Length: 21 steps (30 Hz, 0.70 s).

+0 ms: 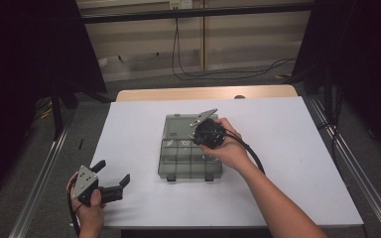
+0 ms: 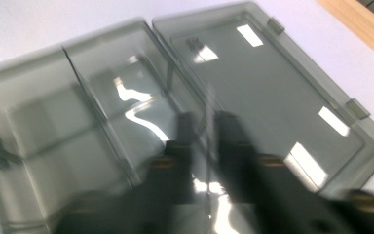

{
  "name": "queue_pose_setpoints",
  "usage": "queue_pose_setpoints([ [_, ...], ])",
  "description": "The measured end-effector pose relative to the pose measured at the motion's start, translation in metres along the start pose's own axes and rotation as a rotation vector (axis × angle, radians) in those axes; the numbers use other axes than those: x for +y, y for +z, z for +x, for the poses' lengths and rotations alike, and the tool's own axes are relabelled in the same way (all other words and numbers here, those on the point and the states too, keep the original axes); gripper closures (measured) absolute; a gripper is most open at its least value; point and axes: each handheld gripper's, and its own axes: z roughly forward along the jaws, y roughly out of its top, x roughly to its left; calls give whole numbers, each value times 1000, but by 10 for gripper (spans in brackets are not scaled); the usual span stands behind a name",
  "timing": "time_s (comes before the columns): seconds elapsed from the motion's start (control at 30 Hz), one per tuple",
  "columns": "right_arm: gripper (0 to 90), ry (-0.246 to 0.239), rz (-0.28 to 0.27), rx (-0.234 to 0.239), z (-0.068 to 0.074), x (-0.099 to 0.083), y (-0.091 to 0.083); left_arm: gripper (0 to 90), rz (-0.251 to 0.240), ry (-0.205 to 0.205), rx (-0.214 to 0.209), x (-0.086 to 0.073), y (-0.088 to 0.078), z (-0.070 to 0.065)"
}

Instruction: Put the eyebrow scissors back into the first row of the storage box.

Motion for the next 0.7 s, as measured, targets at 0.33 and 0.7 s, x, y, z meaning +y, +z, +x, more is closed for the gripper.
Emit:
queue_pose_setpoints([
  [0.33,0,84,-69,4,-4,-10,-16,0,-1,1,-1,0,0,0],
  [0.7,0,136,-160,-11,-14,-37,-41,0,5,5,4,0,1,-1],
])
